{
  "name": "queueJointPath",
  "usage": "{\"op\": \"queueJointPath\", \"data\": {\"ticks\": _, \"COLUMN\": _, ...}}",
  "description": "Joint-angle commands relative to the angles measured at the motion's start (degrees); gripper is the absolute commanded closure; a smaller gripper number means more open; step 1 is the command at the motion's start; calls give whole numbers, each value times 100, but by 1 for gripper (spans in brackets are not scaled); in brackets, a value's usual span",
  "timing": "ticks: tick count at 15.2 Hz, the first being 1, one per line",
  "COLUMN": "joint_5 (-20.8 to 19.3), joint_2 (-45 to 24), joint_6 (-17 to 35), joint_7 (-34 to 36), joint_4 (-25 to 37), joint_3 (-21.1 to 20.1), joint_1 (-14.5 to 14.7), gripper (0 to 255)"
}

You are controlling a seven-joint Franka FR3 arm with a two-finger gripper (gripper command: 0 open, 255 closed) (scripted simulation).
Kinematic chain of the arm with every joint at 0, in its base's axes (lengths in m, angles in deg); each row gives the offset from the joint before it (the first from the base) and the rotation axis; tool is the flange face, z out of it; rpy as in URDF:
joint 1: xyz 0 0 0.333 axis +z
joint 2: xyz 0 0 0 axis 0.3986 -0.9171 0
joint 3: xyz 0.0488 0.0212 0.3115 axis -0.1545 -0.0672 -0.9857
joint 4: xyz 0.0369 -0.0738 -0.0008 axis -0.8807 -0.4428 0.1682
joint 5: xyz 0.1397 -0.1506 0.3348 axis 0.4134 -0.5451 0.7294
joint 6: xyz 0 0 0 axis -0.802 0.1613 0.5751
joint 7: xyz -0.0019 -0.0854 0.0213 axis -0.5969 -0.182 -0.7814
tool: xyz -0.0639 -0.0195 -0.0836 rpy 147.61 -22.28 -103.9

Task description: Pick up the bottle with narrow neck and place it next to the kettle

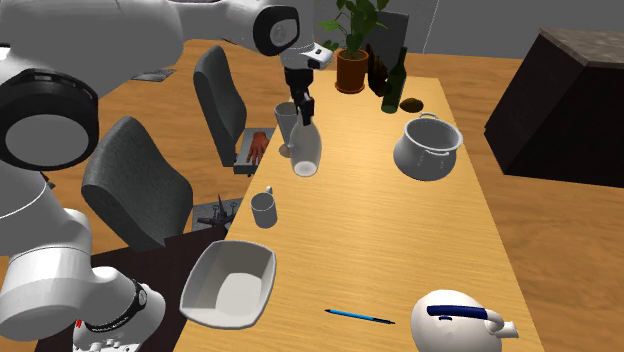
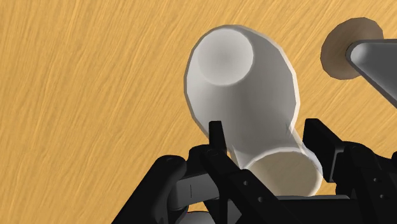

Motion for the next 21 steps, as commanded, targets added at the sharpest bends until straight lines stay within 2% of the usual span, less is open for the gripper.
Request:
{"op": "queueJointPath", "data": {"ticks": 1, "joint_5": 5, "joint_2": 8, "joint_6": -147, "joint_7": -7, "joint_4": 140, "joint_3": -3, "joint_1": 3, "gripper": 255}}
{"op": "queueJointPath", "data": {"ticks": 12, "joint_5": -47, "joint_2": -164, "joint_6": -1072, "joint_7": -2, "joint_4": 1231, "joint_3": -21, "joint_1": 80, "gripper": 255}}
{"op": "queueJointPath", "data": {"ticks": 21, "joint_5": -172, "joint_2": -527, "joint_6": -1960, "joint_7": 23, "joint_4": 2469, "joint_3": -36, "joint_1": 224, "gripper": 255}}
